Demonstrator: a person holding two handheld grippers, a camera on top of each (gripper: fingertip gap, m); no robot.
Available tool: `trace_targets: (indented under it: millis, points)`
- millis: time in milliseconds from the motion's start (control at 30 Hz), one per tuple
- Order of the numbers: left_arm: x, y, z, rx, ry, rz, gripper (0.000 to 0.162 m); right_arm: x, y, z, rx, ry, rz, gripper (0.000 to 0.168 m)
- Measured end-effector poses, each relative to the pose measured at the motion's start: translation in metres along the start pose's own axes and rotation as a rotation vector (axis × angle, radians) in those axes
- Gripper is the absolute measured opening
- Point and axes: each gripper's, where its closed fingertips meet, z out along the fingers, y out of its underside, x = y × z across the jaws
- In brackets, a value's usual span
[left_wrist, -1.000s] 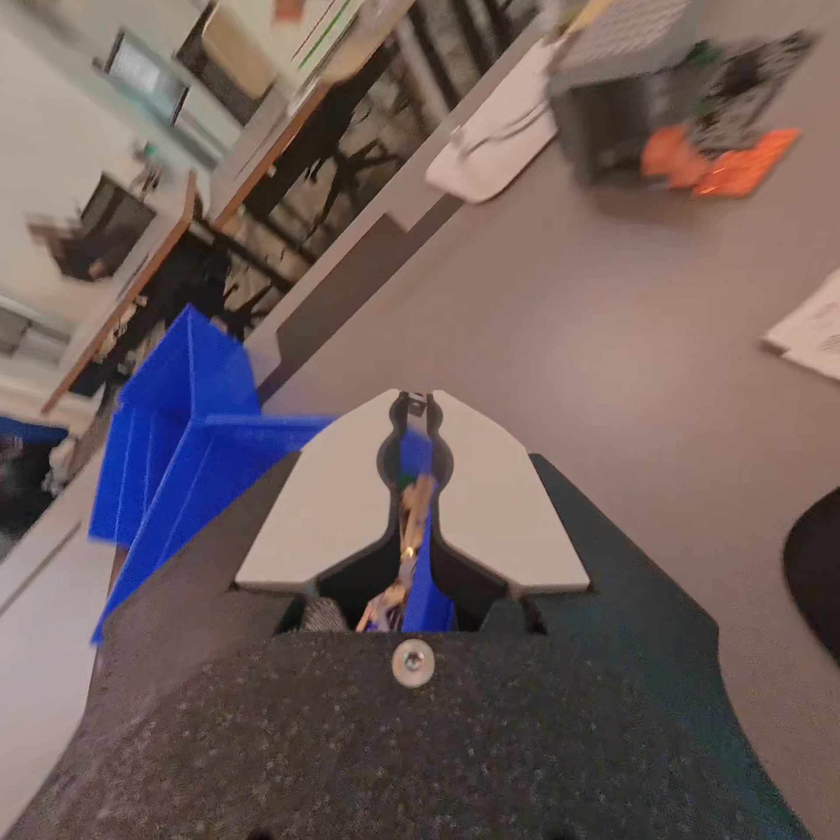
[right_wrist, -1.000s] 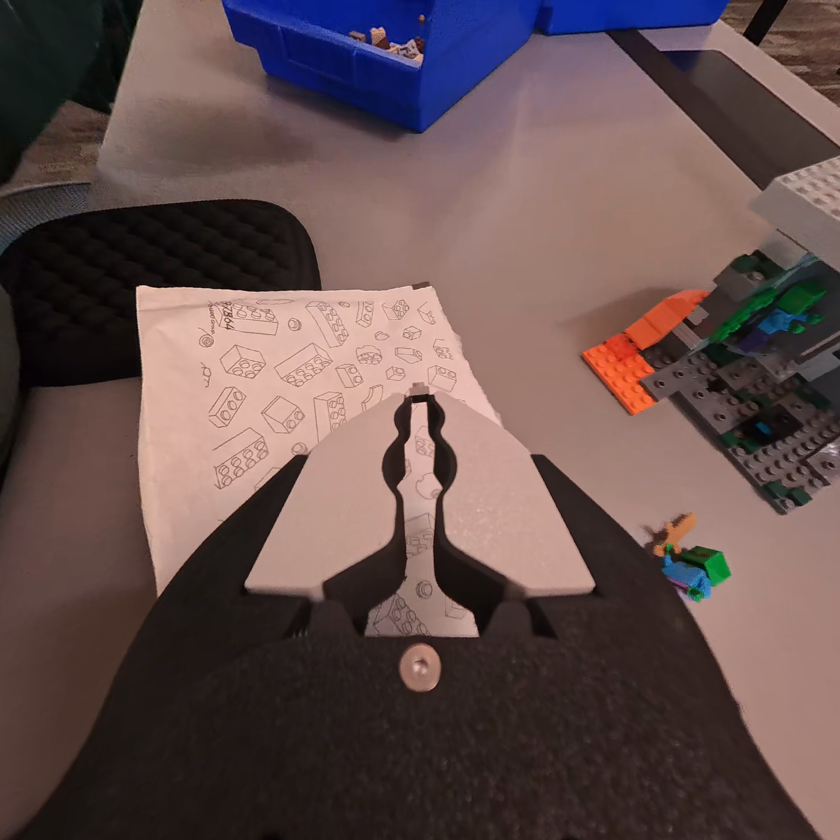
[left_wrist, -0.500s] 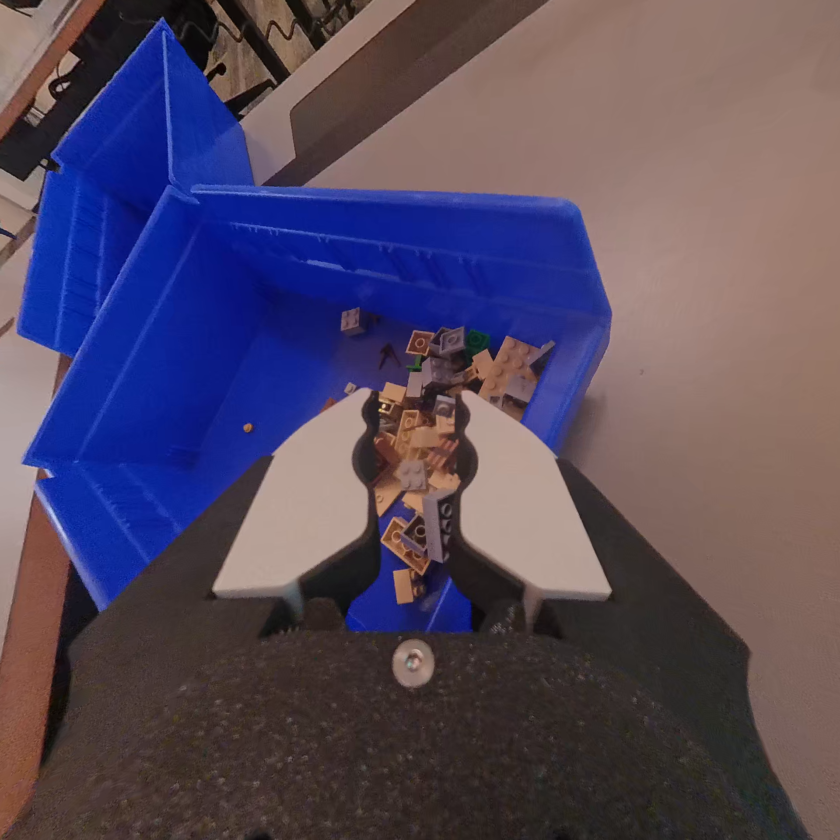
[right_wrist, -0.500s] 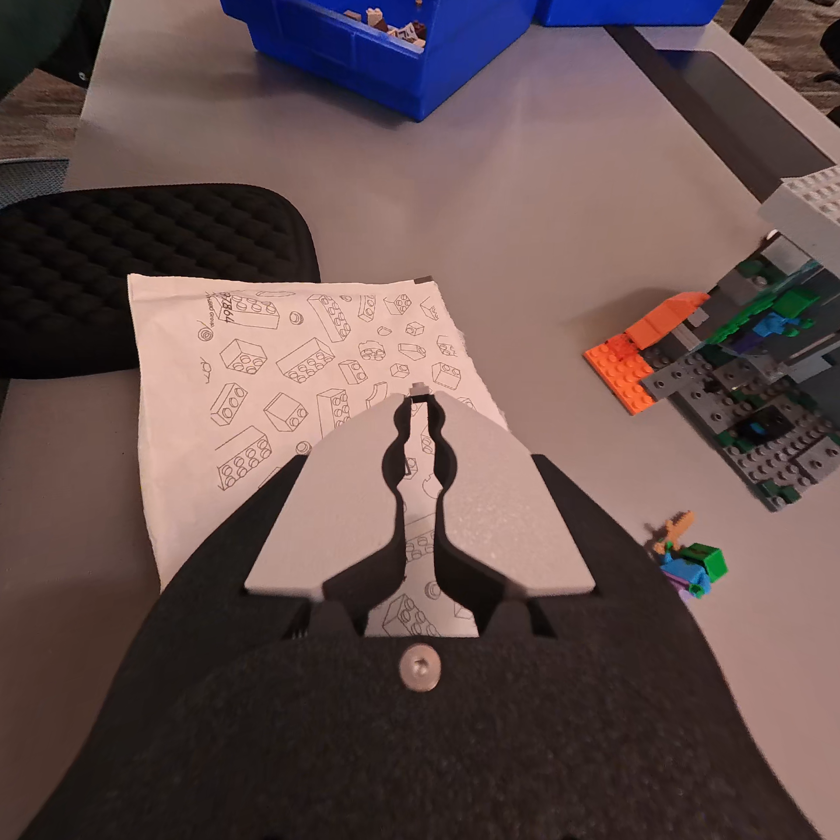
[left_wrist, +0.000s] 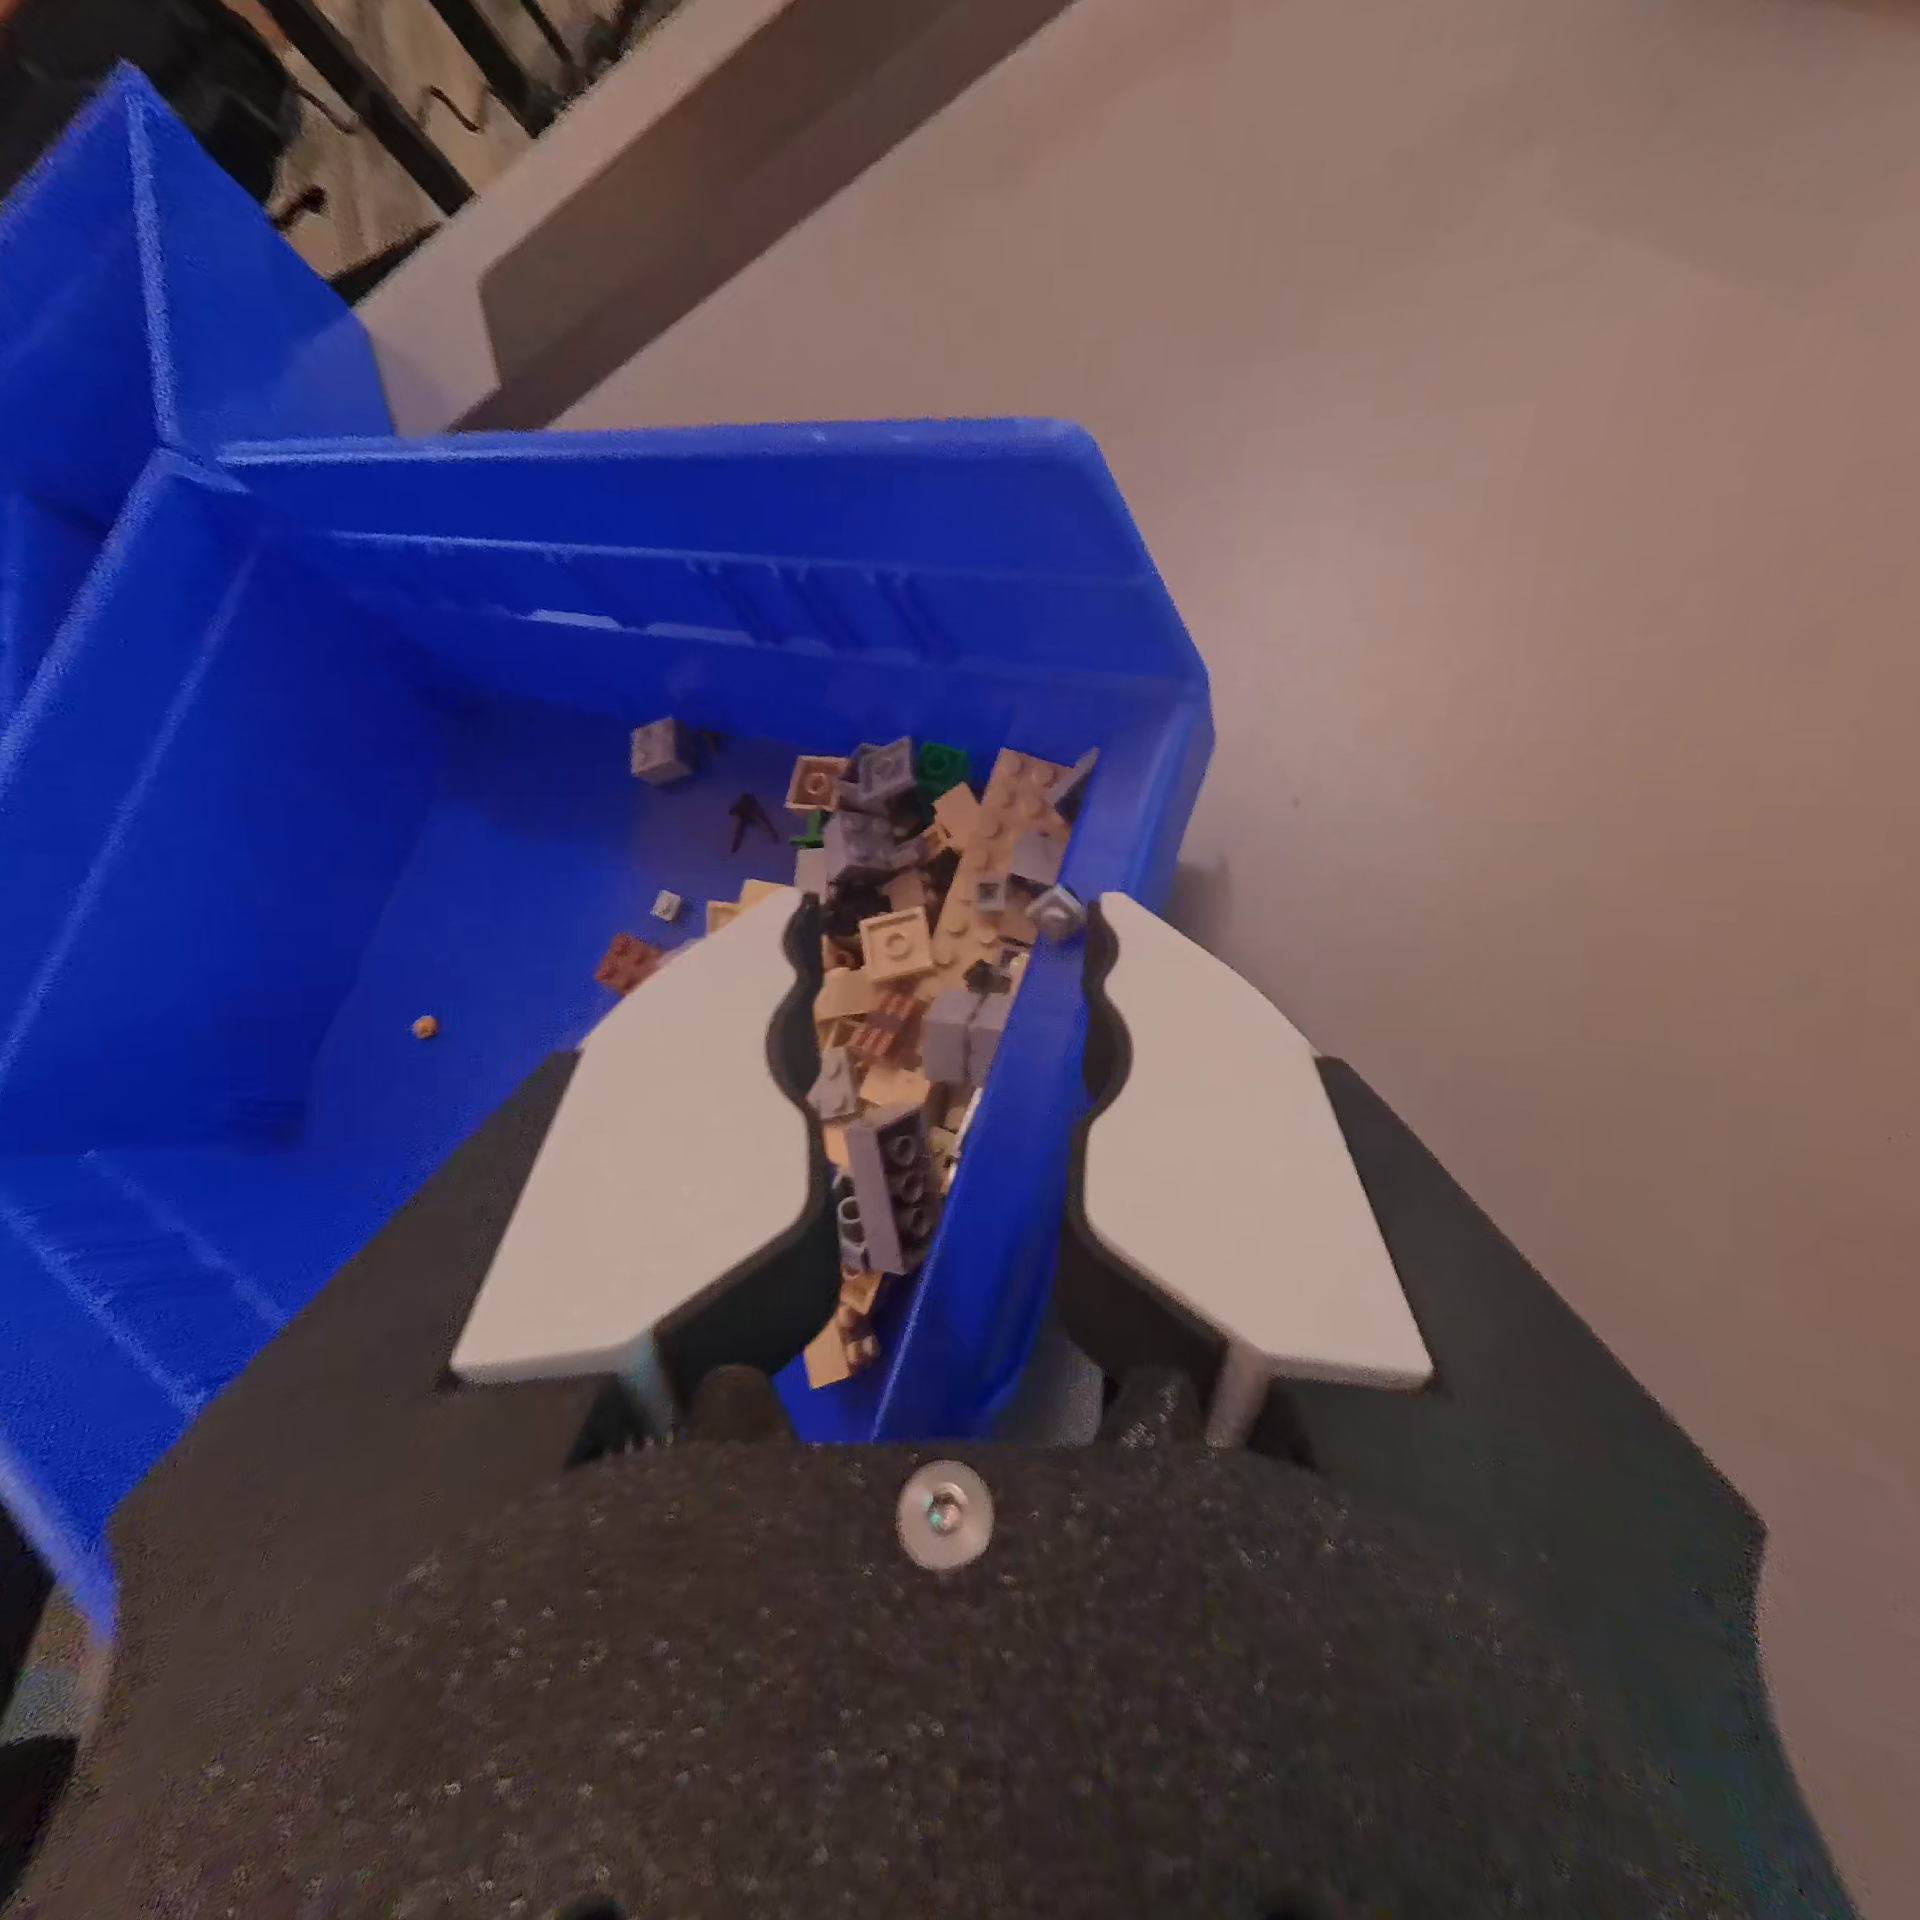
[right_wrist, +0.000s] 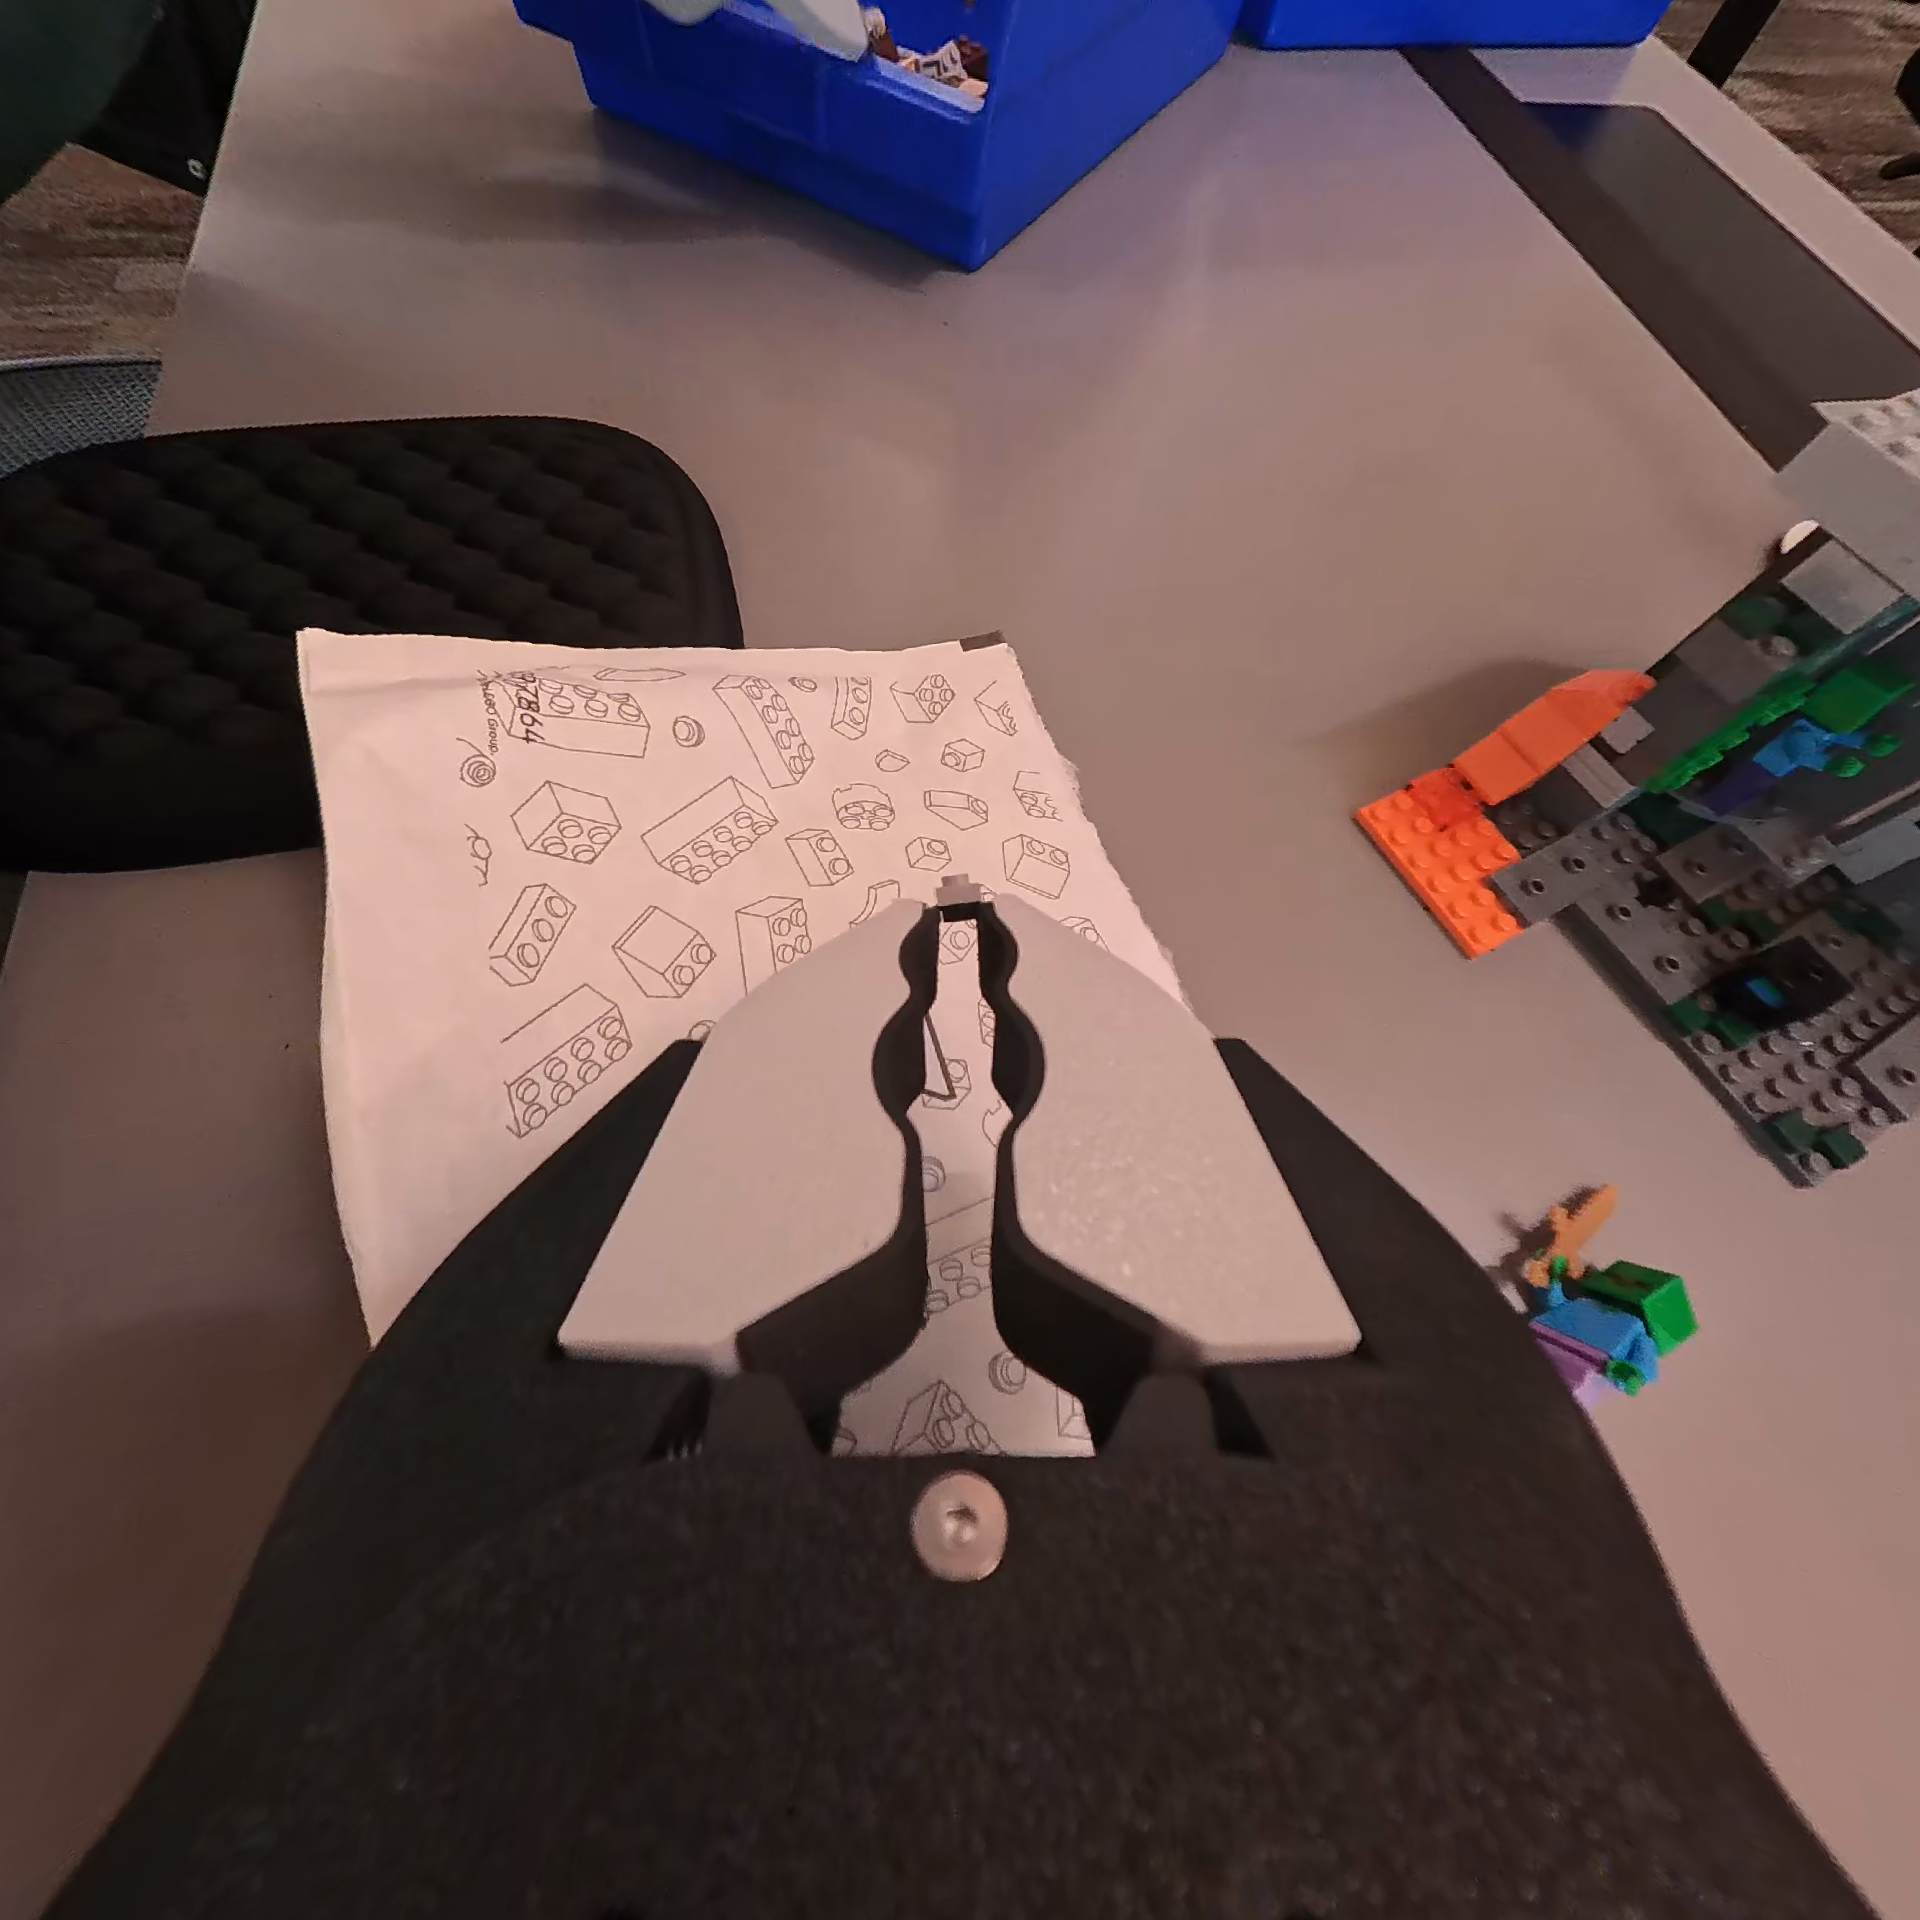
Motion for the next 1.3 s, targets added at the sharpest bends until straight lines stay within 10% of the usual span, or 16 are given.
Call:
trace_targets:
  millis: [600, 1033, 1300]
  points:
    - [-0.012, -0.004, -0.004, 0.015, 0.026, -0.121, 0.040, 0.000, 0.000, 0.000, 0.002, 0.001, -0.003, 0.007]
    - [0.212, -0.115, -0.045, 0.511, 0.504, 0.299, 0.029, -0.017, -0.032, -0.003, 0.149, -0.086, 0.115, 0.007]
    - [0.275, -0.146, -0.062, 0.721, 0.526, 0.596, 0.019, -0.025, -0.058, -0.023, 0.342, -0.289, 0.355, 0.007]
